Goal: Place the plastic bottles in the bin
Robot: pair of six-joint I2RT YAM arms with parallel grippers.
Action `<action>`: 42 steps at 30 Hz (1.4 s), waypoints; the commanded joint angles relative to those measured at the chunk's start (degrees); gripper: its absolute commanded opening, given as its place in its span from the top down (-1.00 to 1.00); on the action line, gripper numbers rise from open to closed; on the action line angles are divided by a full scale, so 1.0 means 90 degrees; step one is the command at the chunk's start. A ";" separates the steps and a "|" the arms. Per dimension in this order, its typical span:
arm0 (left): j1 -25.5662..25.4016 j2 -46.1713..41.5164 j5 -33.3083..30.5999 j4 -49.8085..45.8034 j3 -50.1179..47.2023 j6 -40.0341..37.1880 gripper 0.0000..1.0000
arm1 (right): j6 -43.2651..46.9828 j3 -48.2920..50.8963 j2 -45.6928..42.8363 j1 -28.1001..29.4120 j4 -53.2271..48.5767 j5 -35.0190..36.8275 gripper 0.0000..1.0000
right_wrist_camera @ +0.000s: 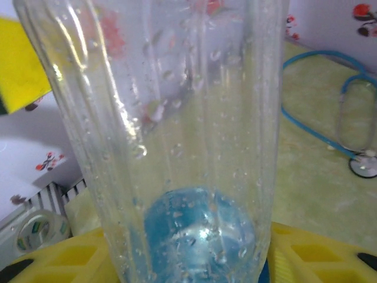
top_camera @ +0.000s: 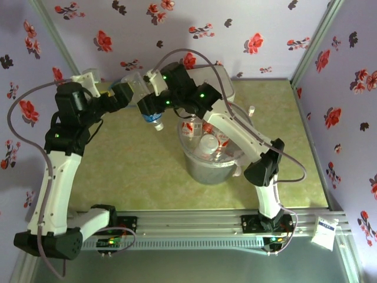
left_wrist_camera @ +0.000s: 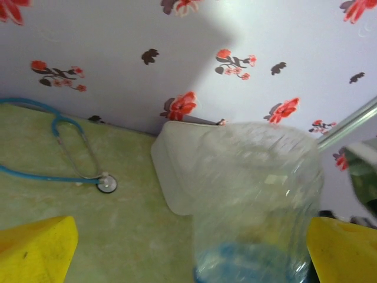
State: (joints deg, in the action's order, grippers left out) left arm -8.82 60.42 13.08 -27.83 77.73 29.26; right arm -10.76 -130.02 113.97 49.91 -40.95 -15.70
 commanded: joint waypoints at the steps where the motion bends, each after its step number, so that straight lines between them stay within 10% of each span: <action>1: 0.0057 -0.0284 -0.0446 0.0173 -0.0095 0.0014 -1.00 | -0.0354 0.0006 -0.0827 -0.0103 0.0271 0.0553 -0.05; 9: -0.0069 -0.0079 -0.0147 0.0134 -0.0062 -0.0129 -0.98 | -0.1138 0.1112 -0.2878 -0.0942 -0.0034 0.1791 -0.04; 20: -0.1658 0.1070 0.0331 0.0827 -0.0324 -0.0867 -0.95 | -0.1967 0.2493 -0.4529 -0.3358 -0.2624 0.1340 0.02; 36: -0.2512 0.2727 0.0065 0.1418 0.0688 -0.0841 -0.91 | -0.1884 0.3502 -0.3868 -0.3383 -0.3295 0.0388 -0.08; 42: -0.2747 0.3234 -0.0082 0.1385 0.1089 -0.0913 -0.91 | -0.1658 0.3616 -0.3638 -0.3280 -0.3493 0.0348 -0.39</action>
State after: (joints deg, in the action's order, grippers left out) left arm -32.69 87.94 13.63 -16.60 84.95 22.94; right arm -27.00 -98.28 80.18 19.90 -69.73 -11.40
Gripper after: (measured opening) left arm 0.958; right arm 0.682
